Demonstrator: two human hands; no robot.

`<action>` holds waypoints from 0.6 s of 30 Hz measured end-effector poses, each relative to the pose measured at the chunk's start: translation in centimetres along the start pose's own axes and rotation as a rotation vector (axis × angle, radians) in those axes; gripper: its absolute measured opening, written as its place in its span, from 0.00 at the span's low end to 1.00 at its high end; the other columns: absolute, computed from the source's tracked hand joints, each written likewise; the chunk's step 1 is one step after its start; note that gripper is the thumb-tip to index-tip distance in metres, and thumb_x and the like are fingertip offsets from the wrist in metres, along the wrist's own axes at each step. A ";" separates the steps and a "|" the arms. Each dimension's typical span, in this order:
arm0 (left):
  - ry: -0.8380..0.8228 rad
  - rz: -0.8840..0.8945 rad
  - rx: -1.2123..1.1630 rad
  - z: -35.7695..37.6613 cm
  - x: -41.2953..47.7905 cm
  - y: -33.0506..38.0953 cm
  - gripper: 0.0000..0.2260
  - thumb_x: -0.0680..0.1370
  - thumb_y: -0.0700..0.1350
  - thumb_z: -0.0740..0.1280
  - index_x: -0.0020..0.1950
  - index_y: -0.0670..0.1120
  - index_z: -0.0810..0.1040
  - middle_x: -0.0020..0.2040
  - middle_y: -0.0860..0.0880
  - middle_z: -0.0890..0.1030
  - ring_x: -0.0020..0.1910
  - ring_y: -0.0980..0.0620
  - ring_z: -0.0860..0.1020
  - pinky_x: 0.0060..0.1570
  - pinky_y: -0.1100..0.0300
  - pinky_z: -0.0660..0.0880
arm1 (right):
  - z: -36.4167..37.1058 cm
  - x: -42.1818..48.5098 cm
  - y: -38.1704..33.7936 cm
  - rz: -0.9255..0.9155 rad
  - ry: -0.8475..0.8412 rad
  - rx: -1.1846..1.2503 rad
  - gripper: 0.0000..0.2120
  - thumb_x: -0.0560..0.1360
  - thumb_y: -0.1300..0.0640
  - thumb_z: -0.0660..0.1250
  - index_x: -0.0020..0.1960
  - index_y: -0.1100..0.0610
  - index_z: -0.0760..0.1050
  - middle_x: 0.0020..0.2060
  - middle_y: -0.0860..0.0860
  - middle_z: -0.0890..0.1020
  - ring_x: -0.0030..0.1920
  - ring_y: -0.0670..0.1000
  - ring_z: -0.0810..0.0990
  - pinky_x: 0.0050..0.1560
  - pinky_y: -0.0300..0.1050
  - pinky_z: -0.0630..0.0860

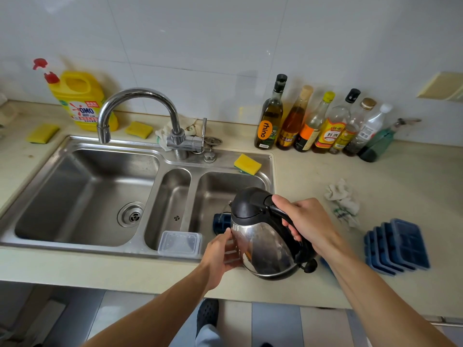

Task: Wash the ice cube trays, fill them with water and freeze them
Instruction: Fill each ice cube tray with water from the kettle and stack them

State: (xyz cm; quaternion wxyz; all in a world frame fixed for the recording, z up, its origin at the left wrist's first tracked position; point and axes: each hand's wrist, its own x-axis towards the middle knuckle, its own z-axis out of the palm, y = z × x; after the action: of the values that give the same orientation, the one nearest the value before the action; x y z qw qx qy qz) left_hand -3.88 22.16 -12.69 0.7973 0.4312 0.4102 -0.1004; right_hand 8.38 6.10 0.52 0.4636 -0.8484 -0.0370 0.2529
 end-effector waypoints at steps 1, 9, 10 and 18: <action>-0.001 0.004 0.002 0.1 -0.1 0.0 0.18 0.84 0.55 0.60 0.60 0.43 0.81 0.51 0.43 0.87 0.54 0.41 0.84 0.52 0.47 0.82 | -0.1 0.0 0.0 -0.001 0.001 -0.006 0.30 0.74 0.34 0.70 0.27 0.58 0.77 0.21 0.53 0.75 0.21 0.50 0.70 0.24 0.39 0.70; -0.002 0.014 0.010 0.6 -0.4 -0.2 0.18 0.84 0.54 0.60 0.60 0.43 0.82 0.50 0.42 0.87 0.54 0.41 0.84 0.50 0.49 0.82 | -0.6 -0.2 0.2 -0.001 -0.005 -0.014 0.29 0.73 0.34 0.70 0.27 0.58 0.78 0.22 0.53 0.75 0.22 0.50 0.71 0.24 0.40 0.70; -0.003 0.014 0.009 0.7 -0.4 -0.2 0.18 0.84 0.54 0.60 0.60 0.42 0.82 0.51 0.42 0.87 0.54 0.41 0.84 0.50 0.48 0.82 | -0.7 -0.3 0.2 -0.002 -0.005 -0.017 0.29 0.73 0.34 0.70 0.27 0.58 0.78 0.22 0.53 0.75 0.22 0.50 0.71 0.24 0.40 0.70; -0.013 0.004 0.004 1.4 -0.3 -0.2 0.18 0.84 0.55 0.60 0.60 0.42 0.81 0.51 0.41 0.86 0.52 0.41 0.85 0.45 0.50 0.82 | -1.5 -0.5 0.1 0.002 0.008 -0.033 0.33 0.74 0.35 0.70 0.33 0.67 0.78 0.23 0.55 0.76 0.24 0.52 0.71 0.29 0.44 0.71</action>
State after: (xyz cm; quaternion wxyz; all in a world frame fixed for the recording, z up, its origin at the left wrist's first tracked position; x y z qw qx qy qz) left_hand -3.37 20.95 -12.15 0.7992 0.4332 0.4038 -0.1024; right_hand 8.65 4.75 1.34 0.4496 -0.8569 -0.0383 0.2494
